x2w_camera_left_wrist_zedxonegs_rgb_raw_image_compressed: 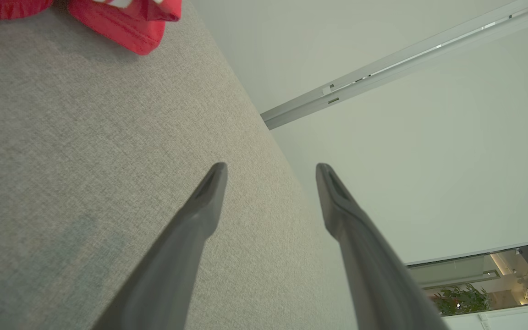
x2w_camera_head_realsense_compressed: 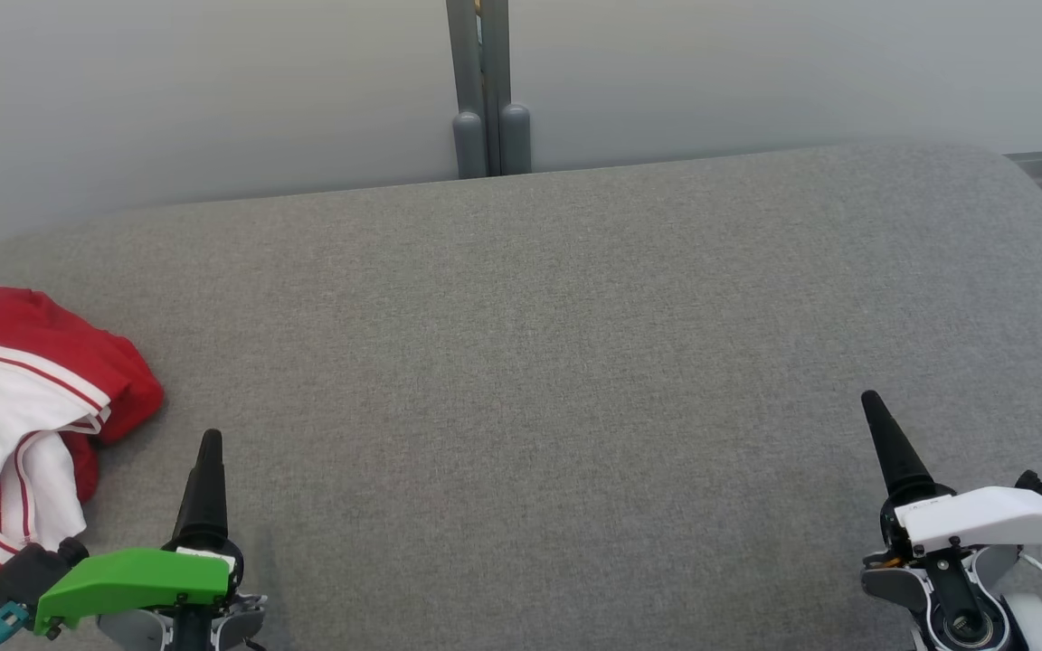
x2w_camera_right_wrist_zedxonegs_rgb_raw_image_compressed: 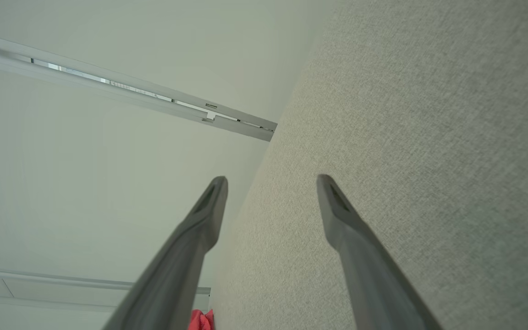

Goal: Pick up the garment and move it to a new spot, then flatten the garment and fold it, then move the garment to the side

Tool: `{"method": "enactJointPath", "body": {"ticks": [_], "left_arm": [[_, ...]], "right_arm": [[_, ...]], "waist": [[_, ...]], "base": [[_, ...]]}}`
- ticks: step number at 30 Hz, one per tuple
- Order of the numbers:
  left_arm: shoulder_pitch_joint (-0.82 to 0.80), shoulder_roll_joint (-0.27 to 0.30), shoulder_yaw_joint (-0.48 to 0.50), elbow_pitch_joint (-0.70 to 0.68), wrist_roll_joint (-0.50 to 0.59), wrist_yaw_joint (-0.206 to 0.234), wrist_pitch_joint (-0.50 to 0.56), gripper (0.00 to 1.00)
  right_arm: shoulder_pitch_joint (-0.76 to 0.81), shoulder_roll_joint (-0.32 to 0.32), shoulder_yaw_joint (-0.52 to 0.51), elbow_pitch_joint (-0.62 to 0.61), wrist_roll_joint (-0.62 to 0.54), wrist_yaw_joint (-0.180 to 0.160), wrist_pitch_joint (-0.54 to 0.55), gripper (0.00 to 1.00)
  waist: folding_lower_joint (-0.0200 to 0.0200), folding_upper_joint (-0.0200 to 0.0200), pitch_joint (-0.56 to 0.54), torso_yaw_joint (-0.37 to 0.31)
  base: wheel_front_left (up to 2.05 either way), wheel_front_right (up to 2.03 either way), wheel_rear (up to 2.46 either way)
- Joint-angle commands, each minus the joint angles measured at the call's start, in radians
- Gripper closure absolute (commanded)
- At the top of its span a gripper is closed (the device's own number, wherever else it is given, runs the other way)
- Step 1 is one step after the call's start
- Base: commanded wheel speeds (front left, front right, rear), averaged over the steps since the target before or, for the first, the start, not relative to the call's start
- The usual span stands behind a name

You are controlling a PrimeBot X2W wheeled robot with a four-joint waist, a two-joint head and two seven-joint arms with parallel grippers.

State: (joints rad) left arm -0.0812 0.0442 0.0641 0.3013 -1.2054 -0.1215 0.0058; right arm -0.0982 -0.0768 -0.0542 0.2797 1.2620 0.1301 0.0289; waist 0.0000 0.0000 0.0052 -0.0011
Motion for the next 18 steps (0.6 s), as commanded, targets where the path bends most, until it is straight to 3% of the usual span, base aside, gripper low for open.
{"method": "enactJointPath", "body": {"ticks": [1, 18], "left_arm": [[-0.02, 0.01, -0.004, -0.015, 0.055, 0.006, -0.011, 0.0], [-0.018, 0.023, -0.048, 0.004, 0.331, 0.044, -0.071, 0.0]], "right_arm": [[-0.017, -0.013, 0.009, -0.017, -0.045, 0.0, -0.014, 0.0], [-0.019, -0.036, 0.065, -0.023, -0.315, 0.0, -0.078, 0.0]], "waist": [[0.0, 0.0, 0.0, 0.0], [0.0, 0.0, 0.001, -0.002]], "base": [[0.0, 0.0, 0.0], [0.0, 0.0, 0.0]]}}
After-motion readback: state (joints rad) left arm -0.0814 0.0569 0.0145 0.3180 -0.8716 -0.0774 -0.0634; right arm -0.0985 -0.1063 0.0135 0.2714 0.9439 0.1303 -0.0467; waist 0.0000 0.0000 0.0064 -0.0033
